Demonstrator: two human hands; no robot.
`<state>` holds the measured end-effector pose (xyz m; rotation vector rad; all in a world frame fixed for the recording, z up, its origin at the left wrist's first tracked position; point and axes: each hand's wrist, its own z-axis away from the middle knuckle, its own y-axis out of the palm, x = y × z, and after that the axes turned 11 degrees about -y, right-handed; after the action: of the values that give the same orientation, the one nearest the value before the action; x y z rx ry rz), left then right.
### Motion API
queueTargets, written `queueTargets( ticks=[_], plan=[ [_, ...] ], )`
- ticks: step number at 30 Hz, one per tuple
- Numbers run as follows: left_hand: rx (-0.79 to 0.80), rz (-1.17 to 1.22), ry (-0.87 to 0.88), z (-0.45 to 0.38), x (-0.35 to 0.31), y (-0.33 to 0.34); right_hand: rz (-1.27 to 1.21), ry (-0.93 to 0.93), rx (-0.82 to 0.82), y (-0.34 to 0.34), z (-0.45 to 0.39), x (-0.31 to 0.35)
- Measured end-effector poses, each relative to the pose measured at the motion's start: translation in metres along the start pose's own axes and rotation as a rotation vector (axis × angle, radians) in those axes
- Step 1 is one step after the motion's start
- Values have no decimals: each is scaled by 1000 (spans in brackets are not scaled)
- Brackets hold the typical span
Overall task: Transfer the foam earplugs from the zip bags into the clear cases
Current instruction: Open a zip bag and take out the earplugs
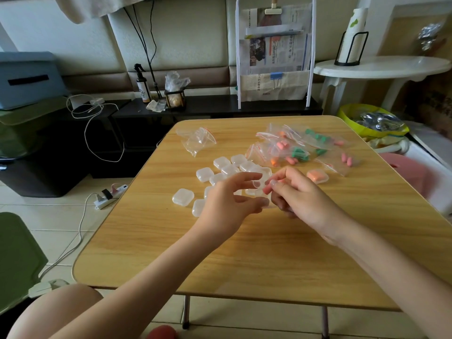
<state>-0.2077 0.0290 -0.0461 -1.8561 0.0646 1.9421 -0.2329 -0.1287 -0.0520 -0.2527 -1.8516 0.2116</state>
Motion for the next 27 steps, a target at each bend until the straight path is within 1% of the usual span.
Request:
queueTargets(
  ticks=[6,10,13,16,19,22,24,27],
  plan=[
    [9,-8,29,2,-1,0,95,-84,104,-3,1,6],
    [18,4,44,2,0,0,199,-104,131,-9,-1,3],
    [30,4,42,2,0,0,249,-121,183,-11,-2,-1],
    [59,91,7,2,-1,2,262,-157,208,-13,-2,-2],
    [85,182,-29,0,0,1,276,-185,195,-14,-1,-4],
    [72,260,-74,-2,1,0,252,-177,163,-12,0,-4],
    [51,317,-100,-5,3,-1,172,-174,100,-11,-1,-2],
    [29,310,-96,-7,4,-2,34,-176,-25,-10,-2,3]
  ],
)
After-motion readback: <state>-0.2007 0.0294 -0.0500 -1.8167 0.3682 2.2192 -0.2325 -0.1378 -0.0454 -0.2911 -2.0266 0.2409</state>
